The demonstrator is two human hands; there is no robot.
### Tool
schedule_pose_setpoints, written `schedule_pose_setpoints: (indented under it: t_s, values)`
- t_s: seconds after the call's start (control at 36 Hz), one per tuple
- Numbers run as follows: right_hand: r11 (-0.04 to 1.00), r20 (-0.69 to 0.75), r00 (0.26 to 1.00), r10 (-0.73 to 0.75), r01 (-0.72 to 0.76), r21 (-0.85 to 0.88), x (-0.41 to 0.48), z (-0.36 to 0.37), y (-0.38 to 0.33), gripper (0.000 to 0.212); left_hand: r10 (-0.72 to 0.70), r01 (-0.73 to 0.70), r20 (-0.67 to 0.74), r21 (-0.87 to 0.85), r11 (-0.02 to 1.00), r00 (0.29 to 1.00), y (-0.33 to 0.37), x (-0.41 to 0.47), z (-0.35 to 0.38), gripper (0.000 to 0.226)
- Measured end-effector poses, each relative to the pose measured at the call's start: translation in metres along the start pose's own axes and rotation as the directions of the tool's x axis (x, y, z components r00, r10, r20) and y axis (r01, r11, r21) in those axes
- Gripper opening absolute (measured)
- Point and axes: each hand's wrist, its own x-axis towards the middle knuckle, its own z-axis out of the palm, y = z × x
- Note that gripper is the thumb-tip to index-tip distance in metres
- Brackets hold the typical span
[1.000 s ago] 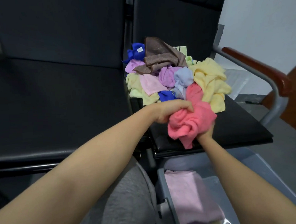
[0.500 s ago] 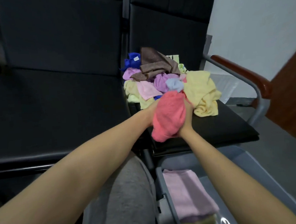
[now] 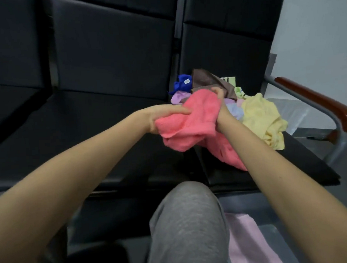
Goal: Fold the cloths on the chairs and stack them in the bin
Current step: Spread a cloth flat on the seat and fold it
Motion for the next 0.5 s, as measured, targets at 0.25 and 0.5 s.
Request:
schedule_pose_setpoints:
  t_s: [0.25,0.5]
  values:
    - [0.972,0.208,0.95,0.233,-0.236,-0.009,0.002,0.082,-0.015,0.022,0.076,-0.102,-0.352,-0.056,0.993,0.933,0.013,-0.023,-0.081,0.005]
    - [0.965,0.04,0.982,-0.183,0.171,0.2,0.034,0.158,-0.089,0.026,0.673,-0.714,-0.576,0.208,0.669,0.463,0.089,-0.053,-0.118,0.032]
